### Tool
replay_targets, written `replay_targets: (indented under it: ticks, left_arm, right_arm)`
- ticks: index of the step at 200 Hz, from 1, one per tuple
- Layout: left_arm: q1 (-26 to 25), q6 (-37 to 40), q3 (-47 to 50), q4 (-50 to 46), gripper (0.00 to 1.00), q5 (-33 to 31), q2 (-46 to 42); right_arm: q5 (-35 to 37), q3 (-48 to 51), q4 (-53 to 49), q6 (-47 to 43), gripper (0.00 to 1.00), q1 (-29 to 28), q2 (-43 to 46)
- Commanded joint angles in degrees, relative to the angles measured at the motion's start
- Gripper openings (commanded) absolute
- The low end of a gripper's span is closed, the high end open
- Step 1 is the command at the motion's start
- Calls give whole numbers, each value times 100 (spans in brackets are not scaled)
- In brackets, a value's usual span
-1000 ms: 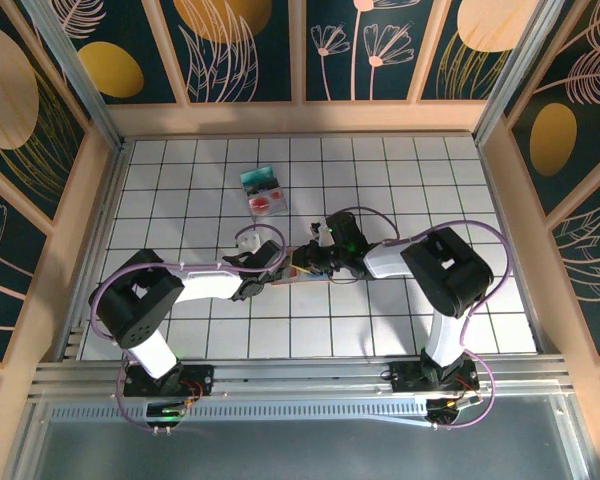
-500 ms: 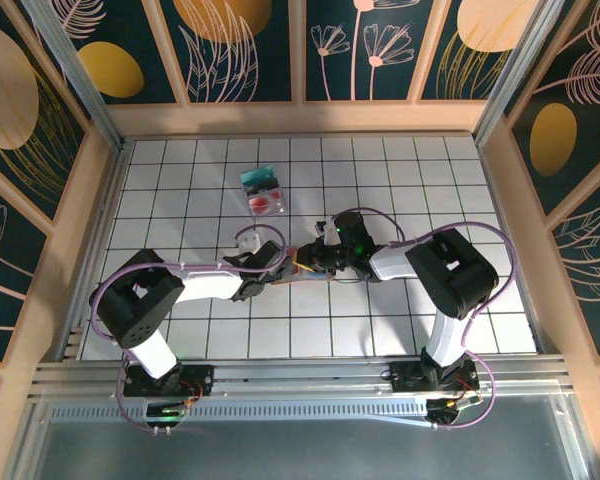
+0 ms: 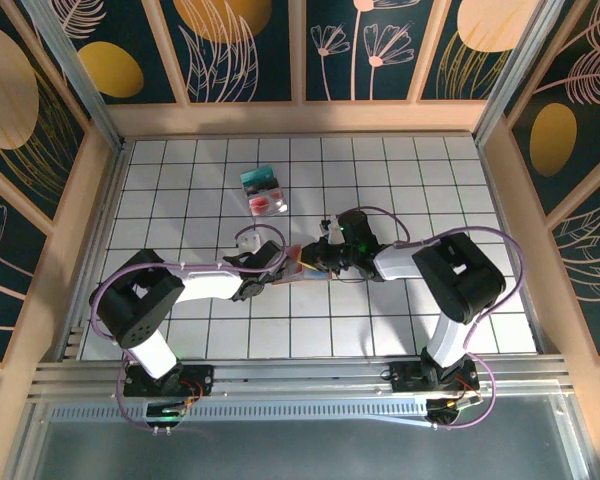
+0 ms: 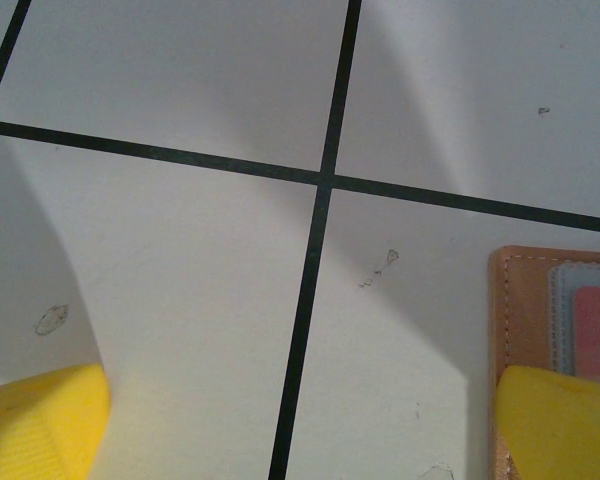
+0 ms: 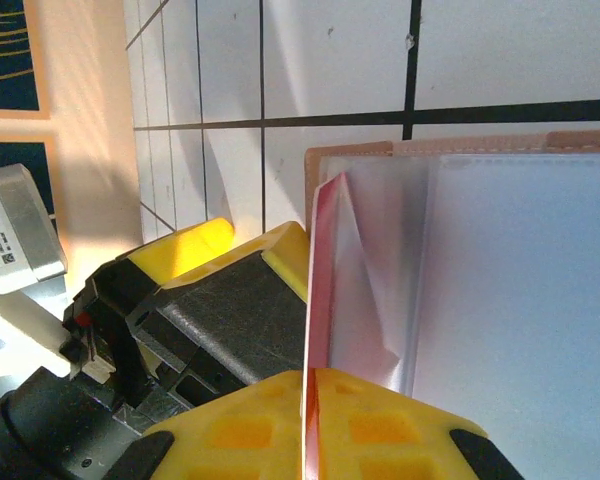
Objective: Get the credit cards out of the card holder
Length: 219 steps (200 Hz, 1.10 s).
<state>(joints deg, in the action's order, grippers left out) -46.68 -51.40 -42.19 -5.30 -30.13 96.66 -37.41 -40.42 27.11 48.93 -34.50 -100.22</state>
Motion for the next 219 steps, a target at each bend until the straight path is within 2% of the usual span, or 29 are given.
replay_targets:
  ticks: [1,49,76,142,182,219]
  left_arm:
    - [-30,-20,185,-542,99,470,328]
    - [-32,-24,168,-568,99,429,225]
    - [-34,-1,87,-645,99,400,186]
    - [-26,168,-120,-610,99,374,-1039]
    - [72,541,-77,13,99,530,-2122]
    - [292,1062,-22,1103,99,1318,-2871]
  right_arm:
    - [182,50,-241,-245,8,61,286]
    - [489,11,-798,-526,0,143,531]
    - [742,-8,-1140,-712,0,190,759]
    - [1478,-5,-1767,-1116,0,233,1564]
    - [1844,145,-1662,-1179,0,274,2230]
    - [2009,408,-1020,-1128,0,278,2881]
